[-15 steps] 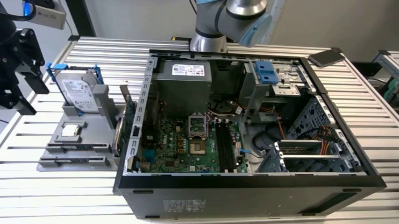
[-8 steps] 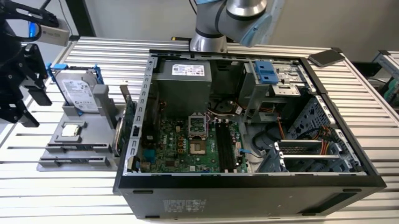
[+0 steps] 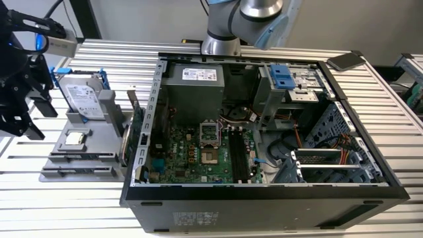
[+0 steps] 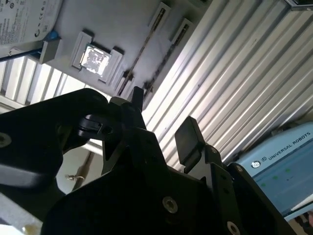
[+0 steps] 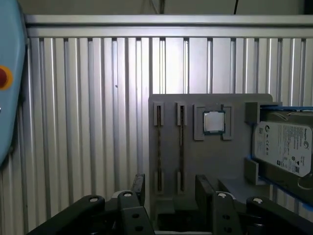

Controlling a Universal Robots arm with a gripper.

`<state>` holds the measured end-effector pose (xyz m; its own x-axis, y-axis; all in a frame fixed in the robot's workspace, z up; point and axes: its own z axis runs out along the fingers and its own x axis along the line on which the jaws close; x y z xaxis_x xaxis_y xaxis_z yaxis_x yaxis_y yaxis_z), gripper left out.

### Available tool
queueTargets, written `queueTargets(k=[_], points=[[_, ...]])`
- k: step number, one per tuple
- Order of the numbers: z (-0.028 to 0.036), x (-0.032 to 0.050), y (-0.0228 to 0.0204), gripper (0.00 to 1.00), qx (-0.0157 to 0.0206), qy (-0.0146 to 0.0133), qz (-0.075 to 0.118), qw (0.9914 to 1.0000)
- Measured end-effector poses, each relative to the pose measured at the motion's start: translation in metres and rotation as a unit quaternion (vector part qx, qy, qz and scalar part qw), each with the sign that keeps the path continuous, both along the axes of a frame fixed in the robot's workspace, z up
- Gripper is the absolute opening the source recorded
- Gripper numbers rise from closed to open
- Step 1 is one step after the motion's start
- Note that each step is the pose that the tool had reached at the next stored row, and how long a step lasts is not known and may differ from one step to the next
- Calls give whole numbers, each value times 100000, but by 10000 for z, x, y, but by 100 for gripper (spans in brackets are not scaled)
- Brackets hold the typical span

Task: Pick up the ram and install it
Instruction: 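Pick up the ram and move it above insertion slot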

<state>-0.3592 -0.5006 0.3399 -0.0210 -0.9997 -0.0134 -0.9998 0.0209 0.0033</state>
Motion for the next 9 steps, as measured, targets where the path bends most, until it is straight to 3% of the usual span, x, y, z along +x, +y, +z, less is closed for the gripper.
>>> queueTargets(k=[6, 9], points=[[-89, 0, -7, 100, 25, 168, -8, 100000], [-113, 0, -15, 100, 221, 159, 142, 100000]])
